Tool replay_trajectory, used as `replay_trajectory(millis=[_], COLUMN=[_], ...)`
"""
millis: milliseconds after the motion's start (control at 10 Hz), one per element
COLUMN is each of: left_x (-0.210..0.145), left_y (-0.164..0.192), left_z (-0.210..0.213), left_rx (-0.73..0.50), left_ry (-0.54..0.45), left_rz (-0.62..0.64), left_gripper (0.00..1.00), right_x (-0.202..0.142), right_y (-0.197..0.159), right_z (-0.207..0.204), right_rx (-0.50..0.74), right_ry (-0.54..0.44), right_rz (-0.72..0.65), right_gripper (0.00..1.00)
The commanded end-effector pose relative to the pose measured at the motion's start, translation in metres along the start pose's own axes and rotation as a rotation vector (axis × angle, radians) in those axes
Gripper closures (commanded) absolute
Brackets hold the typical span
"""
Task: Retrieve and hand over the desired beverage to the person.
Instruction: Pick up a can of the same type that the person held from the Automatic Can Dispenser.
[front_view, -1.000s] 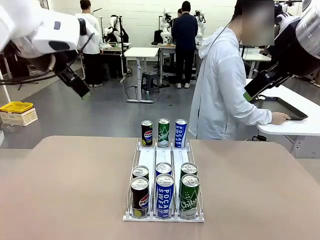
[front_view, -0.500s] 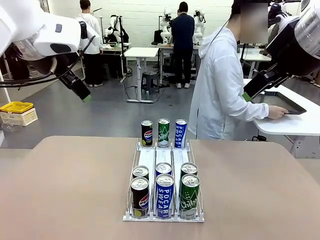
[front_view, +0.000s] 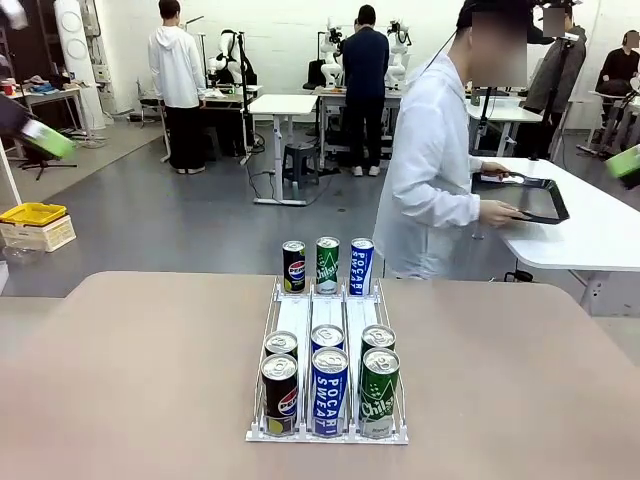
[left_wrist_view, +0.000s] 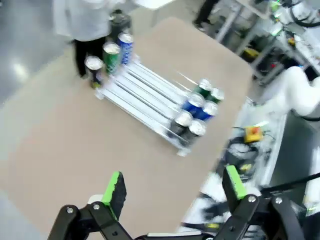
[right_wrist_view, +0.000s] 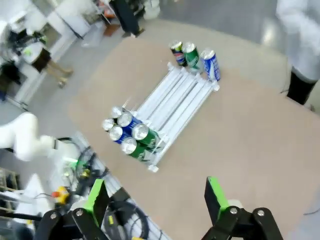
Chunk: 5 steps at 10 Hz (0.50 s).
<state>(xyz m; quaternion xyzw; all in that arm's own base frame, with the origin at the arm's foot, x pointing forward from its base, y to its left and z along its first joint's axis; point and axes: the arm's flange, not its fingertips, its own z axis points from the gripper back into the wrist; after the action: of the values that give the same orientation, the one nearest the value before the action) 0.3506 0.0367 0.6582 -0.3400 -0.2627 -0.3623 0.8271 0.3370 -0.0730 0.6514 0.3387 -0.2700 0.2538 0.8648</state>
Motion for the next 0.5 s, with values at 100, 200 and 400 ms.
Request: replay_trajectory(millis=[100,200,400], left_x=[-0.02,-0.026,-0.033], left_y=[0.03,0.03,0.036], left_z=[0.025,0.031,0.037], left_rx=[-0.011,0.003,-0.019], left_ry=[-0.006,-0.022,-0.006], left_rz=[0.203,0.213,0.208], left_gripper=[0.0,0.0,0.0], right_x=[0.008,0.007,0.006], right_y=[-0.028,-0.029,-0.026], right_z=[0.011,0.01,0.002], right_rx=[0.036,0.029,0.011], right_ry=[-0.031,-0.03,0.043], right_rz=[-0.104,-0.092,-0.011], right_gripper=[0.0,0.0,0.0])
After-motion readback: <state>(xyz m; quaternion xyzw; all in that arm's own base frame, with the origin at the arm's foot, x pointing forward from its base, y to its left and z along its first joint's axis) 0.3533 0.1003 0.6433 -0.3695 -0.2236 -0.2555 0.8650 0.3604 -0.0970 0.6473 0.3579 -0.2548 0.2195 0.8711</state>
